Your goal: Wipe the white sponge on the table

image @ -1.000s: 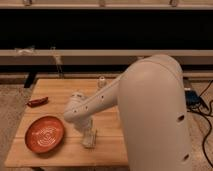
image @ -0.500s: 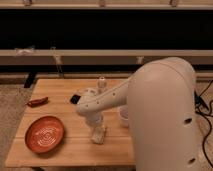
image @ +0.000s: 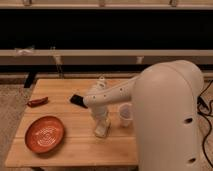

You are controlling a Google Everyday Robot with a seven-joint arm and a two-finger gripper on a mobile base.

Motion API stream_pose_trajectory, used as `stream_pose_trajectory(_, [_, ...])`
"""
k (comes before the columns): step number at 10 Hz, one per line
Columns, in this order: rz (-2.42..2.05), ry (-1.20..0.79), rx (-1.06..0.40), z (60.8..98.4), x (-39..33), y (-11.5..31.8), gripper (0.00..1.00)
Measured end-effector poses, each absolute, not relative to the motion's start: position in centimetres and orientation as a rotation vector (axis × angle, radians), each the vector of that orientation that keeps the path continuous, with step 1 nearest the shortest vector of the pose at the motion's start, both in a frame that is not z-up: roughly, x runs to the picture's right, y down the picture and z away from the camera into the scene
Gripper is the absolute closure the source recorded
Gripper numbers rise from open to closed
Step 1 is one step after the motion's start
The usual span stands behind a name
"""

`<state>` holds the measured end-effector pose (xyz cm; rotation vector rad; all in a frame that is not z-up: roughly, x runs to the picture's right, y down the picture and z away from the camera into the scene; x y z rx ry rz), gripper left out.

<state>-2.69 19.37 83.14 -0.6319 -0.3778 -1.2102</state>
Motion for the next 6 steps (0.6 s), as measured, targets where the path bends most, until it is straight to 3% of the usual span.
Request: stream_pose_trajectory(6, [-1.301, -0.420, -0.579, 82.0, -9.0, 19.1, 1.00])
